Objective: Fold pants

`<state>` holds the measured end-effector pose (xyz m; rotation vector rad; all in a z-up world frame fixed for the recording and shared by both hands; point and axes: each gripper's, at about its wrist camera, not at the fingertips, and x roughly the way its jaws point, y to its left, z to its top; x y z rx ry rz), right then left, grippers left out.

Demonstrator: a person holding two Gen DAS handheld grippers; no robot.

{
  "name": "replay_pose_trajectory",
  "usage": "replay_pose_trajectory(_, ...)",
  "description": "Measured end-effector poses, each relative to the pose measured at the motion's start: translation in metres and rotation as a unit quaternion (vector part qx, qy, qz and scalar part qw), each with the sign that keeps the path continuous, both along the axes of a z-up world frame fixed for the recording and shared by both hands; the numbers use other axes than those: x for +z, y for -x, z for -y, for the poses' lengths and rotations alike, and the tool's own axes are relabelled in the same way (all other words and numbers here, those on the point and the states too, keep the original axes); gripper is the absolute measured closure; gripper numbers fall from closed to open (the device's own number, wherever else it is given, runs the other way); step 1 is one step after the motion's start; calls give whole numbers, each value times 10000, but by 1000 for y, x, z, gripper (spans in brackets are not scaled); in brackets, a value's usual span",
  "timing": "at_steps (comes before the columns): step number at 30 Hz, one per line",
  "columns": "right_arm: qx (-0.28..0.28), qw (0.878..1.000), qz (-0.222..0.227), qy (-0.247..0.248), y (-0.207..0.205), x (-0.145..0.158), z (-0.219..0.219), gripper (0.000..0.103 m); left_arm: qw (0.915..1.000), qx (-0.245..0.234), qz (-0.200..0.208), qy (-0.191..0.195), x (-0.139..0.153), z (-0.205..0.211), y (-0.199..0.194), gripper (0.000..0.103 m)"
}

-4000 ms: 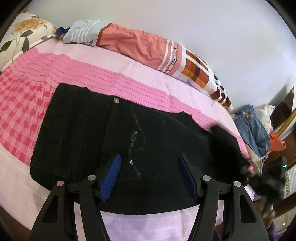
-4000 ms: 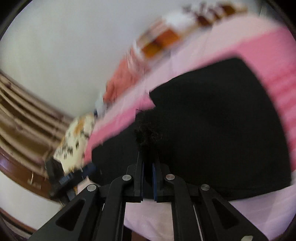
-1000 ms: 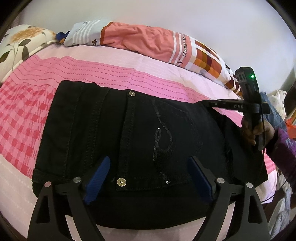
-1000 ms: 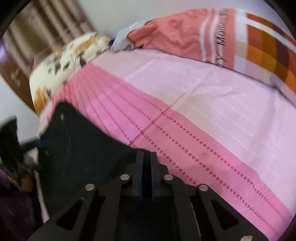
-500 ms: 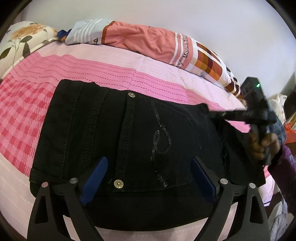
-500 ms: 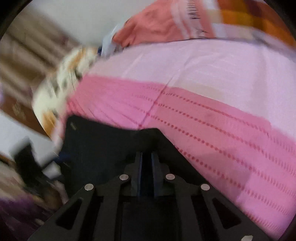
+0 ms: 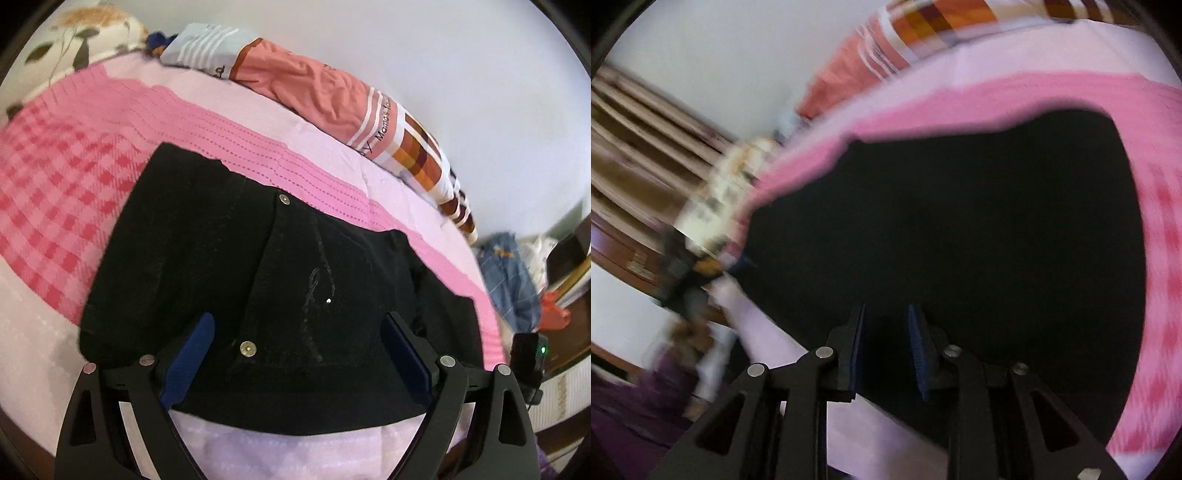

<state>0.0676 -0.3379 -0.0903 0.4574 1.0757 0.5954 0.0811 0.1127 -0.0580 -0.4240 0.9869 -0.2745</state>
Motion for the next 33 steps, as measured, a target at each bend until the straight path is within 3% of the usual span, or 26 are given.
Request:
replay_pose_trajectory(3,-369,9978,295,-470,10,15,6,81,9993,-80,91,-350,9,4,6,12)
replay_pose_trajectory(6,-279,9944,639,-799,13,30,-15,81,9992,-19,198,-339,20,-3,11,12)
replay_pose_trajectory(9,201,9960,663,-556,10,21,-54,81,9991,123,199,-364,27,-16,12,12)
replay_pose_trajectory(11,528,9978,405,73,3,0,-82,82,9988,223,169,-411,29,-30,9,12)
replay_pose_trajectory(12,563,9969,484,267,4,0,-87,84,9988,243,137,-402,30,-37,6,12)
replay_pose_trajectory(14,518,9974,474,-136,2,9,-83,83,9996,94,53,-270,30,-49,-2,12)
replay_pose_trajectory(16,410,9965,615,-394,3,20,-76,83,9989,-133,-54,-455,28,-59,-15,12)
replay_pose_trajectory(17,380,9962,662,-426,3,26,-73,83,9982,-198,-74,-555,26,-64,-22,12)
replay_pose_trajectory(21,276,9967,474,-601,7,26,-68,83,9973,-628,-197,-341,7,-83,-49,12)
replay_pose_trajectory(23,231,9974,353,-584,10,22,-68,83,9956,-700,-328,-525,-6,-89,-64,12)
replay_pose_trajectory(26,199,9980,260,-539,21,24,-77,83,9934,-940,-658,-57,-31,-100,-82,12)
replay_pose_trajectory(27,183,9981,218,-552,21,22,-80,83,9934,-1022,-523,22,-31,-102,-83,12)
replay_pose_trajectory(30,148,9982,171,-559,22,25,-86,80,9886,-1422,-499,-33,-33,-99,-91,12)
replay_pose_trajectory(32,103,9980,170,-596,21,28,-89,75,9864,-1521,-628,-34,-32,-95,-92,16)
replay_pose_trajectory(33,68,9979,169,-622,21,29,-90,71,9844,-1615,-689,-116,-32,-90,-91,35)
